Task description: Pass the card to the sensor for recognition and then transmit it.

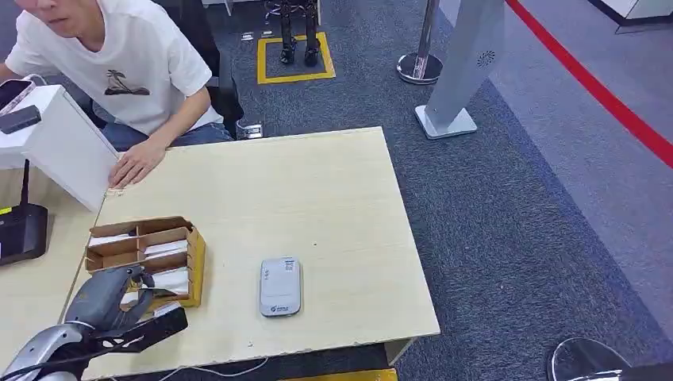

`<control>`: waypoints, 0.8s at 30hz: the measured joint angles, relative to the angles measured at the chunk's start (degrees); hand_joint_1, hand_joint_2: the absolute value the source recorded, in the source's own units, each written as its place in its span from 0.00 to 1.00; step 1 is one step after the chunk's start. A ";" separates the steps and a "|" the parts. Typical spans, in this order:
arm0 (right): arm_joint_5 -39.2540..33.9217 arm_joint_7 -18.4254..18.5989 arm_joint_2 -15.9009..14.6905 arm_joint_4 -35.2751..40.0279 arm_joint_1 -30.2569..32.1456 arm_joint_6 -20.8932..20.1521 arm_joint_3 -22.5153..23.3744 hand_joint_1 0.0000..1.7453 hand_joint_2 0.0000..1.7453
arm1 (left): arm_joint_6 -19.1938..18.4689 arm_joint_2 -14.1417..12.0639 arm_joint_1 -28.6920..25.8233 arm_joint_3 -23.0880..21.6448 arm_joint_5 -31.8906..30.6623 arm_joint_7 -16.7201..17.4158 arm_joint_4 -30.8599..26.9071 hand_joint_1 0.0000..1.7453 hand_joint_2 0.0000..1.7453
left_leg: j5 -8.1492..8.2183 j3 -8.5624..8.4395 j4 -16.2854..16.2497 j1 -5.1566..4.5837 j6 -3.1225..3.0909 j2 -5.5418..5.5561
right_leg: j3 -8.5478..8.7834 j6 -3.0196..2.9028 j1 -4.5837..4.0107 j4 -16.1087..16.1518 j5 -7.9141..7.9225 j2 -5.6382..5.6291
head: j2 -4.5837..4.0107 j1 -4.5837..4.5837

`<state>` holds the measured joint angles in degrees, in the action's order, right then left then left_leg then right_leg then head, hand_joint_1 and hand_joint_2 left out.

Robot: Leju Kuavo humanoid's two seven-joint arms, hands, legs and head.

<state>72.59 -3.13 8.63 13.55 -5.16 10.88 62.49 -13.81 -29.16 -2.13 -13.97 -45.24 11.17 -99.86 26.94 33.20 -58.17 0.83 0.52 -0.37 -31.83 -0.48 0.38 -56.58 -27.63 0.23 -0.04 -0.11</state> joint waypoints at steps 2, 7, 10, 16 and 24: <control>0.00 0.00 0.00 0.00 0.00 0.00 0.00 0.00 0.00 | 0.02 0.22 0.01 0.02 0.00 0.00 -0.11 1.00 1.00 | 0.00 0.00 0.00 0.00 0.00 0.00 | 0.00 0.00 0.00 0.00 0.00 0.00 | 0.00 0.00; 0.00 0.00 0.00 0.00 0.01 0.00 0.00 0.00 0.00 | 0.07 0.55 0.05 0.20 0.00 0.00 -0.24 1.00 1.00 | 0.00 0.00 0.00 0.00 0.00 0.00 | 0.00 0.00 0.00 0.00 0.00 0.00 | 0.00 0.00; -0.07 0.00 0.00 0.00 0.01 -0.07 0.00 0.00 0.00 | 0.09 0.57 0.03 0.35 0.18 -0.20 -0.31 1.00 1.00 | 0.00 0.00 0.00 0.00 0.00 0.00 | 0.00 0.00 0.00 0.00 0.00 0.00 | 0.00 0.02; -0.22 0.00 0.00 0.00 0.03 -0.26 0.00 0.00 0.00 | 0.15 0.57 -0.06 0.92 0.66 -0.72 -0.98 1.00 1.00 | 0.00 0.00 0.00 0.00 0.00 0.00 | 0.00 0.00 0.00 0.00 0.00 0.00 | -0.02 0.00; -0.61 -0.11 0.02 0.00 0.35 -0.04 0.00 0.00 0.00 | 5.73 0.39 -1.76 5.08 0.64 -2.01 -4.96 1.00 1.00 | 0.00 0.00 0.00 0.01 0.00 -0.02 | 0.00 0.00 -0.01 -0.01 0.00 -0.01 | 0.00 0.00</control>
<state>71.97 -3.24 8.66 13.55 -4.81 10.84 62.49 -8.09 -28.76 -3.89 -8.89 -44.61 9.16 -104.83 26.94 33.20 -58.16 0.84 0.52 -0.39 -31.83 -0.49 0.37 -56.58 -27.64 0.22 -0.04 -0.11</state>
